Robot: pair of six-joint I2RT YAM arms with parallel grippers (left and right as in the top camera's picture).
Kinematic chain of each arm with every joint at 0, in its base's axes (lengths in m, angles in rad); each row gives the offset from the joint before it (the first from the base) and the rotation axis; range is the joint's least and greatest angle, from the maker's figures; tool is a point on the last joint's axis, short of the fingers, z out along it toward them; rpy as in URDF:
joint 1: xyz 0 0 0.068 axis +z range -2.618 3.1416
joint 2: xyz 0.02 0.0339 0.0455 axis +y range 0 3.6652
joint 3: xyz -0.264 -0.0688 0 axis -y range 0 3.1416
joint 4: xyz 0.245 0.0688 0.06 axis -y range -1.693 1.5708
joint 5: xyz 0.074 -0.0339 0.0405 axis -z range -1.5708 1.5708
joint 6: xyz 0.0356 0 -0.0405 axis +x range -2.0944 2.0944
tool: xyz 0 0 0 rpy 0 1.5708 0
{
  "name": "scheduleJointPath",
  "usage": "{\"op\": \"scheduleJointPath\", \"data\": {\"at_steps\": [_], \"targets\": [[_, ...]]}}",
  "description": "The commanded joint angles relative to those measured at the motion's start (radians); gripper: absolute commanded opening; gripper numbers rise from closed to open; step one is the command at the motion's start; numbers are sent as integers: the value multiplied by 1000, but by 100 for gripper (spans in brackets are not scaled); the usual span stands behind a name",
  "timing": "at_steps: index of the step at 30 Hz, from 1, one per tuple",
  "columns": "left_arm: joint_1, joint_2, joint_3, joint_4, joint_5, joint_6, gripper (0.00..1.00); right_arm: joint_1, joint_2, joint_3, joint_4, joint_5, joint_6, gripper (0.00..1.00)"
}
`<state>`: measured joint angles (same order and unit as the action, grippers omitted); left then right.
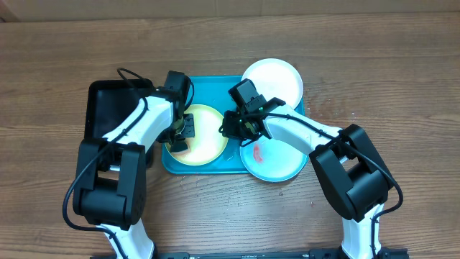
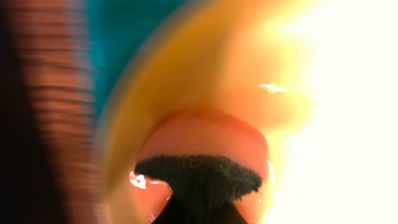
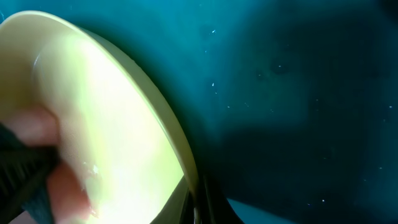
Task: Clean dirty plates on tray and stack at the side
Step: 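Hold the yellow plate rim with the right gripper and scrub it with the sponge, then lift the yellow plate with the right gripper and place it right of the tray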
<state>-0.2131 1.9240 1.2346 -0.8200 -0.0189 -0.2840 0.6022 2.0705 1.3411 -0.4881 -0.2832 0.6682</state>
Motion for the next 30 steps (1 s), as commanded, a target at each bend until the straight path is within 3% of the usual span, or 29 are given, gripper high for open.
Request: {"op": "scheduleJointPath", "data": {"at_steps": [1, 6, 13, 15, 21, 30], "targets": [[-11, 5, 32, -25, 396, 157, 4, -1, 13, 3, 2, 0, 8, 6], [18, 2, 225, -119, 350, 124, 4, -1, 13, 3, -9, 0, 5, 6], [84, 2, 518, -271, 85, -7, 4, -1, 13, 102, -118, 30, -82, 4], [103, 2, 561, -288, 23, -12, 4, 5, 12, 214, -267, 146, -101, 4], [117, 7, 556, -304, -19, -11, 4, 61, -18, 408, -495, 450, -150, 4], [117, 7, 554, -299, -43, -12, 4, 180, -92, 447, -676, 969, -93, 4]]}}
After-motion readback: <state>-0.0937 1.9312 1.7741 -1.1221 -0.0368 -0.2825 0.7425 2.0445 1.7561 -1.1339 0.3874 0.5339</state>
